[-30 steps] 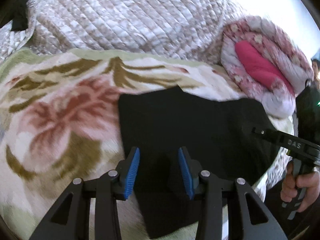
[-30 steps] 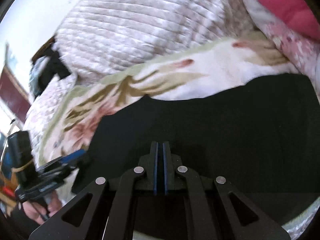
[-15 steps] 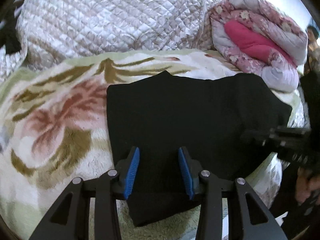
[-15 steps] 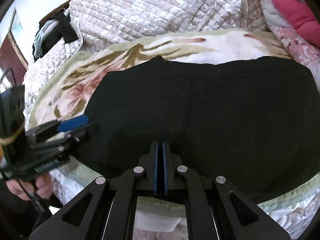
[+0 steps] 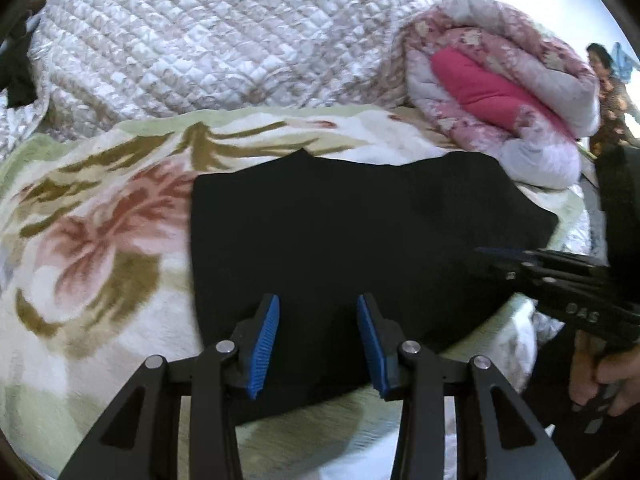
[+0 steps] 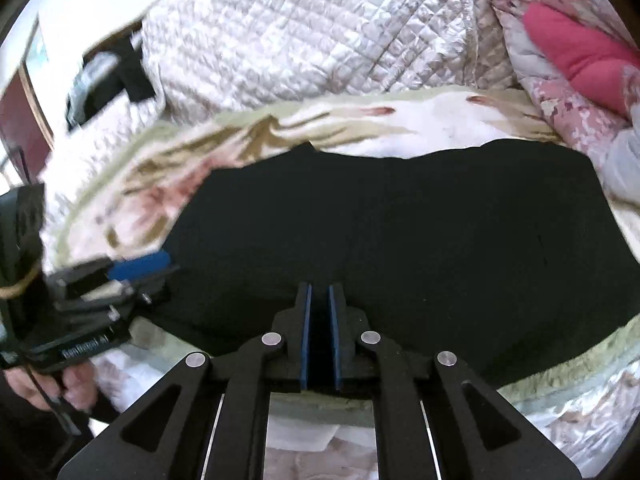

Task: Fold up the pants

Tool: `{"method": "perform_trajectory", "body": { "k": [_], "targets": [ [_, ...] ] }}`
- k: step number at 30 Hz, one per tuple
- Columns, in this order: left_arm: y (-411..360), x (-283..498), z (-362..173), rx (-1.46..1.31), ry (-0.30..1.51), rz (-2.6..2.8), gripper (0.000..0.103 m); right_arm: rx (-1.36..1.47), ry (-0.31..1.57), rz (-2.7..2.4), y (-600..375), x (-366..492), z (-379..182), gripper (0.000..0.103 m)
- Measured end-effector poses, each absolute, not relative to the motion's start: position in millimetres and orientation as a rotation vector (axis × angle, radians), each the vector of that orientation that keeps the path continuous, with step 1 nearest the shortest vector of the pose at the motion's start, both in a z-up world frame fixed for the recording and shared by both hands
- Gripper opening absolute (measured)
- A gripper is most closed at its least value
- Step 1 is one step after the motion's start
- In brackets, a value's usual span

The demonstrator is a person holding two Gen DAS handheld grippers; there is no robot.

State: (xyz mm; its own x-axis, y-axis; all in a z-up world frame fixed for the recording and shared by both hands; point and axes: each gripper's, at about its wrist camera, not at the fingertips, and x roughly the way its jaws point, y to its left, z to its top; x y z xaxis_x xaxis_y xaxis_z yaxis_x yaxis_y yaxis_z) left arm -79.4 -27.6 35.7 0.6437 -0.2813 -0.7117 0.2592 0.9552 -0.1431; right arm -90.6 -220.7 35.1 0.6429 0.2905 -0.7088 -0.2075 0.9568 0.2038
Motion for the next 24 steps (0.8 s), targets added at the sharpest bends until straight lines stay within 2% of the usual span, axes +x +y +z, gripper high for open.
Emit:
{"method": "perform_trajectory", "body": {
  "k": [2,5,6,7,9,17,24],
  "targets": [
    [-37.2,-82.0,29.1,0.007,0.833,-0.327,0.043,0.08,0.876,0.258,-220.2,-86.5,22.9,0.014],
    [-39.8,-83.8,31.4,0.043,0.813,-0.329,0.043,0.125,0.827,0.197,-235.5,-92.1,35.4,0.017],
    [-36.0,-82.5,33.8,0.018,0.811,-0.328,0.043,0.138,0.791,0.169,-243.5,-97.6,40.3,0.027],
    [-32.1,-81.0,35.7,-0.002,0.81,-0.317,0.043,0.167,0.773,0.144,-252.5,-101.0,42.6,0.045],
    [-24.4,-77.1,37.8,-0.008,0.803,-0.274,0.043,0.258,0.746,0.076,-276.3,-108.6,45.1,0.06],
    [-13.0,-70.0,38.2,-0.043,0.803,-0.232,0.043,0.593,0.672,-0.105,-347.9,-141.8,43.6,0.06],
    [-20.4,-69.5,33.4,-0.016,0.815,-0.251,0.043,0.794,0.65,-0.156,-384.6,-119.9,26.1,0.061]
  ]
}}
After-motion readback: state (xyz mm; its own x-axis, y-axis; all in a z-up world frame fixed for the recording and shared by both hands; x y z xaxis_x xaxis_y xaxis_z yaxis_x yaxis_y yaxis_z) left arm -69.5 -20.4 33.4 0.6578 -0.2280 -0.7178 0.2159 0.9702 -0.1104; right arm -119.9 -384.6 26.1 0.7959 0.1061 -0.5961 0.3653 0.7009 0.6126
